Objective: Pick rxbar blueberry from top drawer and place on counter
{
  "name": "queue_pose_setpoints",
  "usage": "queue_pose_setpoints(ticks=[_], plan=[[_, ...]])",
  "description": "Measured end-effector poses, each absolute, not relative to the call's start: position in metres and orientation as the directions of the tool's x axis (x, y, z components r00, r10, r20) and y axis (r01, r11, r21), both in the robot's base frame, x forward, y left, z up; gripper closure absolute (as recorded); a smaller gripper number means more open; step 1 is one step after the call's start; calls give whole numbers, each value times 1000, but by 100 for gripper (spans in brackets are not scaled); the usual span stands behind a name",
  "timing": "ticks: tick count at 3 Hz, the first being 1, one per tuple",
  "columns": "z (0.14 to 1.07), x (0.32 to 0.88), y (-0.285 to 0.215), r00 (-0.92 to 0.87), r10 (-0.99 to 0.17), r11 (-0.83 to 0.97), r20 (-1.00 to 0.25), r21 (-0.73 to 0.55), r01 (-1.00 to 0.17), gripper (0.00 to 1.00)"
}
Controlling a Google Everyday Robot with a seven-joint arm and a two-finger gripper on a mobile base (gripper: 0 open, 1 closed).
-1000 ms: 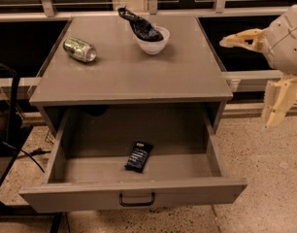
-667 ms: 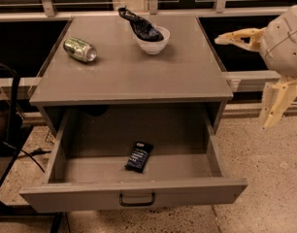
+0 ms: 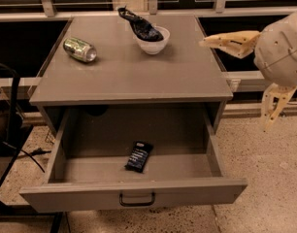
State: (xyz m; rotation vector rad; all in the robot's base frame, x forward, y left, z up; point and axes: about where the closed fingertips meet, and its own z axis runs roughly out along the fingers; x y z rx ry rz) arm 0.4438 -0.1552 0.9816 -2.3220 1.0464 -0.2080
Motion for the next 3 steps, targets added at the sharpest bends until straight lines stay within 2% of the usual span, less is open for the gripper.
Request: queue_pose_setpoints(ticks=[2, 3], plan=[[986, 437, -145, 775, -629, -652, 58, -581, -486, 0], [983, 430, -129, 812, -544, -748, 210, -560, -357, 0]])
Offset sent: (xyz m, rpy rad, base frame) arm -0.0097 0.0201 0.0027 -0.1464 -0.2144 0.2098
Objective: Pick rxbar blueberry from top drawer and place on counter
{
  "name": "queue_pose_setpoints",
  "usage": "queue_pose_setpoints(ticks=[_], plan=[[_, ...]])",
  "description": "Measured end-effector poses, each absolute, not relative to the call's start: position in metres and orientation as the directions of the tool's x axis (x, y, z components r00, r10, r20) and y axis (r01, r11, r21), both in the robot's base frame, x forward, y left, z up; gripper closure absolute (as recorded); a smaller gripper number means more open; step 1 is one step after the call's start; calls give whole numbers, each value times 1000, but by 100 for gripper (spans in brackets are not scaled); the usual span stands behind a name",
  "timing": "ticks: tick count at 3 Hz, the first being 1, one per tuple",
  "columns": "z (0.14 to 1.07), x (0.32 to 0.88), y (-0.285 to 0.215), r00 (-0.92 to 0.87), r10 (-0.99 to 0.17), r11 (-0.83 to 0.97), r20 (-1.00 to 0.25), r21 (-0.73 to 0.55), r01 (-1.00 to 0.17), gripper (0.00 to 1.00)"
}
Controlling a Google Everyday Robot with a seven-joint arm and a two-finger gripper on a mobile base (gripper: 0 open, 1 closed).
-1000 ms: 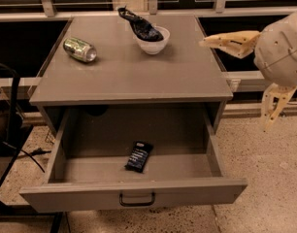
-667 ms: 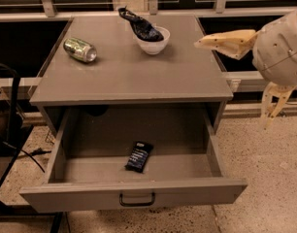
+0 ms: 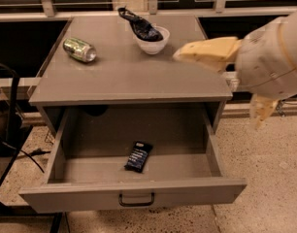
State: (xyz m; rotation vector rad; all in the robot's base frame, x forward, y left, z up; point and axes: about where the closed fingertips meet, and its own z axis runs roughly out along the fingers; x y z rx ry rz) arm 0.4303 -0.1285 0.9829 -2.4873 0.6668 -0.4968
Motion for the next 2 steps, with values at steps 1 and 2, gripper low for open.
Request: queue_pose_setpoints(ticks=[1, 2], plan=[[971, 426, -109, 833, -409, -852, 373, -484, -202, 0], [956, 429, -91, 852, -278, -912, 443, -400, -90, 0]])
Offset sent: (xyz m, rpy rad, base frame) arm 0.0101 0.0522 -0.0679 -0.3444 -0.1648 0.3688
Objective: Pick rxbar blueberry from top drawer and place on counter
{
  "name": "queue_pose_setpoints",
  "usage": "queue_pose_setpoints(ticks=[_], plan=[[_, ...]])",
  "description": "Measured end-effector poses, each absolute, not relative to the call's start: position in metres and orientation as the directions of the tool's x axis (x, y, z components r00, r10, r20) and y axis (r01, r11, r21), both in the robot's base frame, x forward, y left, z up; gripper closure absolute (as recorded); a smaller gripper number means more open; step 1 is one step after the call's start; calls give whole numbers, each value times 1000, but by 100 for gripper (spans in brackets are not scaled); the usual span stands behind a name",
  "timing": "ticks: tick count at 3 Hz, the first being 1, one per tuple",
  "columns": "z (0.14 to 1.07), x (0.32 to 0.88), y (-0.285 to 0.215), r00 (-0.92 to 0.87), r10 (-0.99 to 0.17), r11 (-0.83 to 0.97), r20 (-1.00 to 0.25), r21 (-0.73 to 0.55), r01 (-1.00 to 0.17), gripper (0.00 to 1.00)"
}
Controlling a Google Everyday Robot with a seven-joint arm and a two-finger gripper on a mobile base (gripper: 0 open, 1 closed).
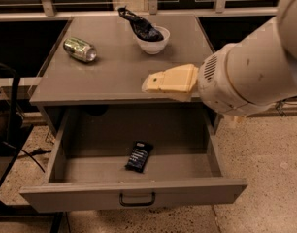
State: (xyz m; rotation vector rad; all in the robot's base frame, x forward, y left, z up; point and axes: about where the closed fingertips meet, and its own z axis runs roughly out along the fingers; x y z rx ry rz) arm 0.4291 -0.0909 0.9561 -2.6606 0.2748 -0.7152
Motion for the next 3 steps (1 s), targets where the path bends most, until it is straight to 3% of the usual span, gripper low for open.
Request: queue_pose_setpoints(ticks=[1, 3], plan=[[936, 448, -78, 883, -204, -934, 423, -354, -47, 0], [890, 513, -61, 935, -210, -913, 287, -400, -82, 0]])
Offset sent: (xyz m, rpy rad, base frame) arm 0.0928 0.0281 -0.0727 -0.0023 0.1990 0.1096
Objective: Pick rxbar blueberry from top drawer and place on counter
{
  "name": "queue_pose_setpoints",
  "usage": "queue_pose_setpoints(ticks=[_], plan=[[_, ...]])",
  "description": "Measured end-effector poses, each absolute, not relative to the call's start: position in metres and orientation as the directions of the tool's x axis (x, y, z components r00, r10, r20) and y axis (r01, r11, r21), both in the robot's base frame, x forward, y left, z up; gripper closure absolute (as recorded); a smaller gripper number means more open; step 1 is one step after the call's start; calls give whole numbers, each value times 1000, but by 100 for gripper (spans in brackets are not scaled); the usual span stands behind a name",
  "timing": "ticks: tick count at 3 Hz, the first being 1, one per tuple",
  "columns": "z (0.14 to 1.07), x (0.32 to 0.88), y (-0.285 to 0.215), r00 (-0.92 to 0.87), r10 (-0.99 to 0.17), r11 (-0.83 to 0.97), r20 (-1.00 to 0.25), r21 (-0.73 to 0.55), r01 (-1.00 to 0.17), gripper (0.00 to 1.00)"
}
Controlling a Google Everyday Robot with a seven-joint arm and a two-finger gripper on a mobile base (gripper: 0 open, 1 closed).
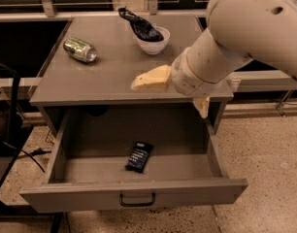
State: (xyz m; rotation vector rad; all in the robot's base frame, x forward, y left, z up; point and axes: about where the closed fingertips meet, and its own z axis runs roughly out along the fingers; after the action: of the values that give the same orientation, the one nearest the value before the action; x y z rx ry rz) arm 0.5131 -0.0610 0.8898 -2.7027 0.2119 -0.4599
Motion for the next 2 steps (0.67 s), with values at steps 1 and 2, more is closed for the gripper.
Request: queue_pose_setpoints(ticks=[1, 2], plan=[[874, 525, -57, 944, -220, -900, 245, -424, -99, 0], [849, 509, -53, 951, -190, -916, 243, -392, -83, 0]])
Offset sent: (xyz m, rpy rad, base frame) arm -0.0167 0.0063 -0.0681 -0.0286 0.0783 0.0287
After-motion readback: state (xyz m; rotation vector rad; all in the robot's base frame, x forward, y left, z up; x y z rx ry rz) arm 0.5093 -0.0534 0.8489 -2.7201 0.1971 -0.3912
